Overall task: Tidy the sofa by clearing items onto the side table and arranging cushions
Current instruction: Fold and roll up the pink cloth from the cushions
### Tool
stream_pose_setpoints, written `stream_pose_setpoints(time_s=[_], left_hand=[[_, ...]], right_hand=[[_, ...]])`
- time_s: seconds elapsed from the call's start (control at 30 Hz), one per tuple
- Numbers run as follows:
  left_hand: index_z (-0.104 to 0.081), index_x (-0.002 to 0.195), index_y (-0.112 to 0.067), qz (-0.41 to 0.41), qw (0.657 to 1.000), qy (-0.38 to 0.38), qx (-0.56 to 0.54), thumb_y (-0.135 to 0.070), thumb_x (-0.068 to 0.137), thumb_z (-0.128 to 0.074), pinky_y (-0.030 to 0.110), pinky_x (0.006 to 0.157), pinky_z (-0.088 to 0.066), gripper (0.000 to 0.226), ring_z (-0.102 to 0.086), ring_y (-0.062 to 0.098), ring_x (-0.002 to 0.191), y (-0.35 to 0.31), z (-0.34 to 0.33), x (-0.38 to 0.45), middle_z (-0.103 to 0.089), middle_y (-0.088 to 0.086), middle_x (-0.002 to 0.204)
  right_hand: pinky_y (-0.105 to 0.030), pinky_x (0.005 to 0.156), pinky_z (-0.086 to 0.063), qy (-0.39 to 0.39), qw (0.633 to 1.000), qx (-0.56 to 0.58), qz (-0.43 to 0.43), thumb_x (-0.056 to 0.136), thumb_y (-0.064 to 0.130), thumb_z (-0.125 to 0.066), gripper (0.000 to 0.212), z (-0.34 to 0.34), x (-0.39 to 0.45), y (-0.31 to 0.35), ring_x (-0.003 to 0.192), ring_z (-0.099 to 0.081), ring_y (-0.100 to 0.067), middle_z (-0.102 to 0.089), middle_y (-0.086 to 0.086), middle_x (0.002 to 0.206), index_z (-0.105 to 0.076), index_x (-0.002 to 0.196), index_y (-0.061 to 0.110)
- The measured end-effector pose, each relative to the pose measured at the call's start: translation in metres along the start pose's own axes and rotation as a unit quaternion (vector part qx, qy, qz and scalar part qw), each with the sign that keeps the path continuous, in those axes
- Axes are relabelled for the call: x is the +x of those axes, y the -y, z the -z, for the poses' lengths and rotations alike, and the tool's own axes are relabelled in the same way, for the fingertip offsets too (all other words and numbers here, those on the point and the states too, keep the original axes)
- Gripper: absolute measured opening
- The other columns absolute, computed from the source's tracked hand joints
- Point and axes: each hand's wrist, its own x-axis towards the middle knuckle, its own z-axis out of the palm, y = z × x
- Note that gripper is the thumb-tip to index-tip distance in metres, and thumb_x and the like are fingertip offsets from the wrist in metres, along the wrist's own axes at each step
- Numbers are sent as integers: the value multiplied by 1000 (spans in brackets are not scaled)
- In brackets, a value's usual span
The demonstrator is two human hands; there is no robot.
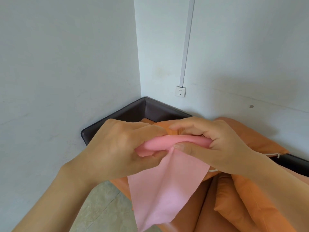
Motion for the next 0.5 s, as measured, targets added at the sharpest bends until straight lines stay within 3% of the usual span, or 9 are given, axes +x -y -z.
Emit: stream_pose_setpoints(time_s=[0.1, 0.17, 0.27, 0.4, 0.5], left_hand=[[-74, 100, -23, 1, 1000, -4, -6, -34, 86, -68, 33, 45, -43, 19, -54, 8, 58, 1, -1, 0, -67, -12, 75], [-74, 99, -20, 18, 999, -3, -51, -31, 86, -67, 33, 47, -44, 18, -58, 13, 57, 2, -2, 0, -68, -9, 76], [-74, 101, -20, 33, 994, -1, -100, -27, 83, -71, 24, 53, -46, 19, -62, 10, 62, 1, -1, 0, -70, -12, 81], [-73, 101, -28, 39, 997, 29, -53, -37, 81, -69, 30, 50, -46, 22, -59, 8, 62, -1, -2, 0, -69, -15, 81], [-72, 97, -29, 18, 999, 35, 15, -37, 84, -66, 32, 45, -40, 17, -48, 7, 58, 0, -4, 1, -61, -15, 72]], right_hand=[[-7, 74, -44, 15, 1000, -22, 2, 86, 27, -68, 25, 3, 0, -3, 88, -65, 0, -70, 13, 101, -67, 109, 20], [-11, 79, -45, 0, 997, -66, 33, 80, 34, -73, 37, 2, -1, -4, 93, -63, -1, -67, 12, 105, -65, 113, 18], [-22, 80, -50, -21, 987, -135, 82, 80, 38, -74, 40, -1, -2, -6, 95, -63, -8, -66, 11, 105, -62, 113, 20], [-6, 77, -41, -1, 991, -120, 62, 84, 27, -73, 21, 5, 0, -6, 87, -60, 8, -66, 19, 93, -72, 100, 14], [-3, 74, -41, 29, 998, -59, 7, 82, 19, -75, 19, 9, 0, -4, 86, -63, 9, -70, 18, 93, -74, 100, 12]])
